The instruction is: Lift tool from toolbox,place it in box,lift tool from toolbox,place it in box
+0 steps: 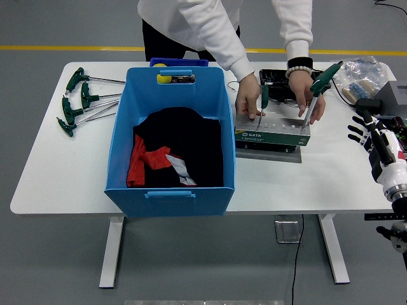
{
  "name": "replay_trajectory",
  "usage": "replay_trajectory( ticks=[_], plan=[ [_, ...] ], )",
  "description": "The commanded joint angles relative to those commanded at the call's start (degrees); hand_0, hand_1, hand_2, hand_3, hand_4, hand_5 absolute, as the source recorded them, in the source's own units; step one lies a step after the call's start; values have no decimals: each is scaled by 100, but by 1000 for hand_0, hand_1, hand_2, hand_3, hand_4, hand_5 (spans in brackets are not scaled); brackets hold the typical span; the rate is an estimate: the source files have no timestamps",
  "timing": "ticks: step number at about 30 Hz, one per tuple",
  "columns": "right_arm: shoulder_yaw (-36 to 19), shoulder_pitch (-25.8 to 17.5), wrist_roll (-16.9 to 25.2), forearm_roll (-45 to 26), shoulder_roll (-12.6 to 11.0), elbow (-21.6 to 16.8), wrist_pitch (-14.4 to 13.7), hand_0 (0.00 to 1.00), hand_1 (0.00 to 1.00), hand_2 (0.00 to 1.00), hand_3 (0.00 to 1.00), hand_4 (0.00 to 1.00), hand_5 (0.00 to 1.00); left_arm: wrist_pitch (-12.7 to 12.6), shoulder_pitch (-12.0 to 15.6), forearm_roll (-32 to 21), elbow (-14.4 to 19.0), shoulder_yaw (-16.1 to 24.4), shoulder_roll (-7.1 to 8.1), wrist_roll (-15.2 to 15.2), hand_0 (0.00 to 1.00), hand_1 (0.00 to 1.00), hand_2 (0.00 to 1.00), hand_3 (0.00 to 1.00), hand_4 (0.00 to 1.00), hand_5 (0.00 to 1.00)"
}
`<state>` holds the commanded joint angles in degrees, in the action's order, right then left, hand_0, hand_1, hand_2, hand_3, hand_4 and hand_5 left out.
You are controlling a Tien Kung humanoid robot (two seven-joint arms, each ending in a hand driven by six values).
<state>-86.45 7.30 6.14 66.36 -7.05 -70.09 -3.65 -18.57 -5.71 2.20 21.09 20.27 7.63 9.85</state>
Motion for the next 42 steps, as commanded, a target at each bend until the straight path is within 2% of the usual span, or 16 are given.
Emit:
replay_trajectory(
  ticks=[42],
  plan=[
    [43, -21, -10, 58, 0, 2, -6, 800, 775, 840, 821, 998, 854, -2, 20, 107, -3, 34, 3, 20, 830, 826, 852, 844, 680, 998]
  ],
)
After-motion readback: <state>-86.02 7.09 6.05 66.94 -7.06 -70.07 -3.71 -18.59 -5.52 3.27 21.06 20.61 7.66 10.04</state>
